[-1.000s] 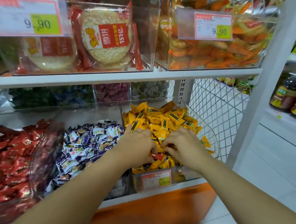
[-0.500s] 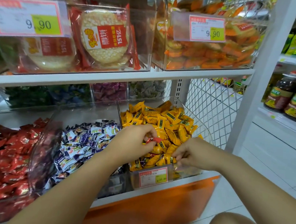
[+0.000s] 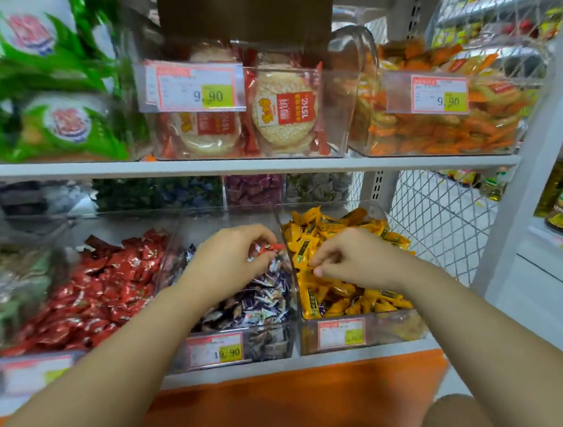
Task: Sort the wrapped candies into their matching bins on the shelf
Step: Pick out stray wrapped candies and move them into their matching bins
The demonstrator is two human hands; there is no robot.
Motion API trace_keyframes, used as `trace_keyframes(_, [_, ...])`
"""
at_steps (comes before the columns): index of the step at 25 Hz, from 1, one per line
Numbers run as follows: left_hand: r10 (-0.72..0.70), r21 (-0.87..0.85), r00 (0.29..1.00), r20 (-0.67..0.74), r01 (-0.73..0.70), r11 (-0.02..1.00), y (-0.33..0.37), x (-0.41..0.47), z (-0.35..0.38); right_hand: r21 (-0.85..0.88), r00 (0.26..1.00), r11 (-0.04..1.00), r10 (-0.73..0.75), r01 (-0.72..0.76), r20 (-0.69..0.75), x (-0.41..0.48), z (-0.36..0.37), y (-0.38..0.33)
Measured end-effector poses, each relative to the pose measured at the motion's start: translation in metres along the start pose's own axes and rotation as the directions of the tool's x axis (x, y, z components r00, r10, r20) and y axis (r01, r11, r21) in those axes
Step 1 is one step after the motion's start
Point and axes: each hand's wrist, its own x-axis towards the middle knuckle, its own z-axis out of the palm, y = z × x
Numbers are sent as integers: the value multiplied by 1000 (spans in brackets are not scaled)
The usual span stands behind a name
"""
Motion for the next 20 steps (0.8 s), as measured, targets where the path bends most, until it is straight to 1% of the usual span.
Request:
trace_keyframes(2, [-59,30,997,-54,61,998,-23,-20,-25,-2,998,998,-62,62,8,18,11,-32])
trace_keyframes(4, [-128,83,985,-115,138,987,-49,-44,-49,17,995,995,-94,94,34,33,27,-57])
trace_keyframes(6, [-212,136,955,-209,243,960,-78,-68,-68,4,993,994,-106,106,50,47,43,-74])
trace_keyframes(8, [-307,160,912,-273,358,920,-107,-85,-75,-1,993,996,-89,89,79,55,58,-81])
trace_keyframes(9, [-353,154,893,-280,405,901,-122,-92,-75,-8,992,997,-81,82,98,59,64,-84])
trace_keyframes(11, [-417,114,879,-233,450,886,-143,-98,-72,-40,990,997,-62,67,124,64,70,-86])
trace_keyframes(13, [-401,86,901,-166,419,904,-152,-98,-65,-24,991,998,-56,59,120,65,69,-83])
trace_keyframes(15, [-336,87,927,-166,353,931,-146,-91,-57,25,995,998,-65,63,82,59,64,-74])
trace_keyframes(18, [-183,73,957,-224,204,976,-112,-70,-45,87,999,996,-36,33,33,43,52,-56])
trace_keyframes(20, [-112,45,975,-192,123,991,-77,-51,-32,77,1000,997,1,-1,-6,29,42,-36])
